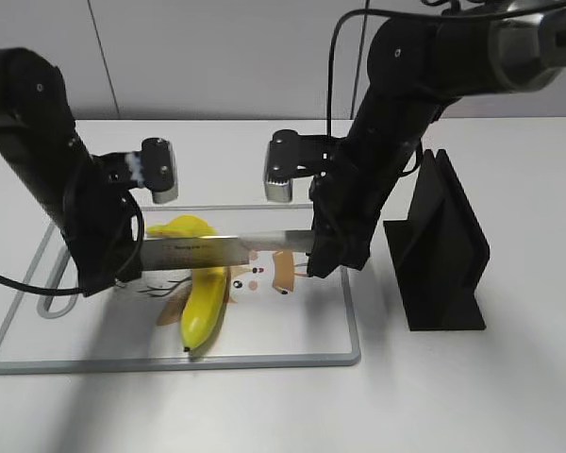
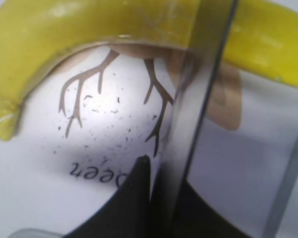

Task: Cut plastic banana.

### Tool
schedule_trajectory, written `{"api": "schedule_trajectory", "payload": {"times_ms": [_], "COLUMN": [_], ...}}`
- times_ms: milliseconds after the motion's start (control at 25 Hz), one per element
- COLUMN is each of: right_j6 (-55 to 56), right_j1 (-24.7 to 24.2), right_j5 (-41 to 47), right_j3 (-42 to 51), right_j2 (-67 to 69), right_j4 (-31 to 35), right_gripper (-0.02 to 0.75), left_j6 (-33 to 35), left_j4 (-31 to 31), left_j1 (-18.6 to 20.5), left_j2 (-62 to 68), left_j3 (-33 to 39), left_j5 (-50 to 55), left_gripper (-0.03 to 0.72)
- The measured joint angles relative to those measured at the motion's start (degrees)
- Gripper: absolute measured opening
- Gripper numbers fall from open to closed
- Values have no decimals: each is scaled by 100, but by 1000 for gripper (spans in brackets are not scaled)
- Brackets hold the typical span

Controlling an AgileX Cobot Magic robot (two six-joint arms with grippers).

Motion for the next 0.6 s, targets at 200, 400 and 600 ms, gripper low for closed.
{"api": "schedule_trajectory", "payload": {"times_ms": [200, 400, 600], "right_j6": [58, 59, 47], "right_j1": [17, 35, 47], "right_j5": [18, 107, 142], "right_j3": [22, 22, 22], "right_j2": [-810, -1477, -1777], "right_j4": [-94, -84, -70], "right_gripper": [169, 169, 169], "left_j6": [-36, -96, -105], "left_j4": [129, 102, 70], "left_j1": [0, 0, -9], "left_j2": [-799, -1526, -1864], "left_j3": [-303, -427, -433], "left_j5": [508, 951, 1017], "left_gripper": [9, 4, 4]}}
